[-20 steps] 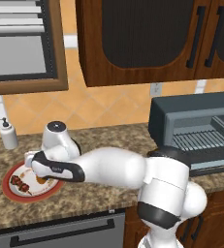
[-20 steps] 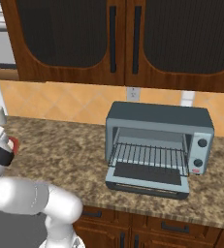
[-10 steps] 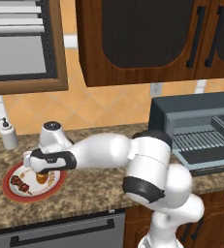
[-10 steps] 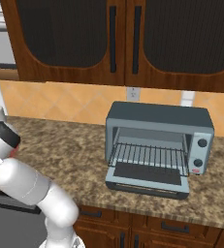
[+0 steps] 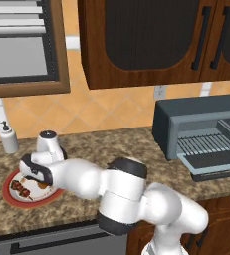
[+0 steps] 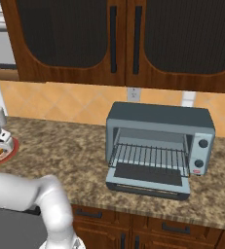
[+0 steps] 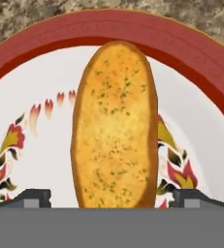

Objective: Pick up the kebab skewer and baguette bread, and place them inside the toaster oven. Close the toaster oven door and start by setting the timer.

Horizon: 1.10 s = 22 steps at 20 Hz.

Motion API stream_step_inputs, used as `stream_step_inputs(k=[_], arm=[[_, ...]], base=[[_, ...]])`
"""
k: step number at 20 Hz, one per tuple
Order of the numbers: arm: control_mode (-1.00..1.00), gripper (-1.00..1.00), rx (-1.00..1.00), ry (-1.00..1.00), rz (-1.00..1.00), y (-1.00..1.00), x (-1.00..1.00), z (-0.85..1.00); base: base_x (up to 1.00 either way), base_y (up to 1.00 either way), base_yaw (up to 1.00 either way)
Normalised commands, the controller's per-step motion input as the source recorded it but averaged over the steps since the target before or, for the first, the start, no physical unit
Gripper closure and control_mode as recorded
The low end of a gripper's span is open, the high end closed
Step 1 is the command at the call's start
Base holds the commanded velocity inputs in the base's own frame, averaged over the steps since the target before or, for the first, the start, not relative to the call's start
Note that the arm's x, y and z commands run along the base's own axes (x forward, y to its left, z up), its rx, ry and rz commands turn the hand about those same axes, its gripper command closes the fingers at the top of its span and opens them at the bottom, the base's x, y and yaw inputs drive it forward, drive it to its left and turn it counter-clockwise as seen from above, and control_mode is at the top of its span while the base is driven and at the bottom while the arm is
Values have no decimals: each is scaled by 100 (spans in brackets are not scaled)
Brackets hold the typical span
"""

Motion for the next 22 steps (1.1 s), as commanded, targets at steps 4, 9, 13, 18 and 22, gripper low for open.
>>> stream_step_inputs(k=[4, 9, 13, 18, 22], arm=[[-100, -100, -10, 9, 0, 26, 32, -15], [-100, -100, -9, 2, 0, 19, 7, -35], [-100, 100, -1, 0, 0, -5, -16, -61], [-100, 100, 1, 0, -1, -44, -46, -30], [-100, 100, 8, -7, 0, -80, -36, 75]], base=[[0, 0, 0], [0, 0, 0], [0, 0, 0], [0, 0, 0], [0, 0, 0]])
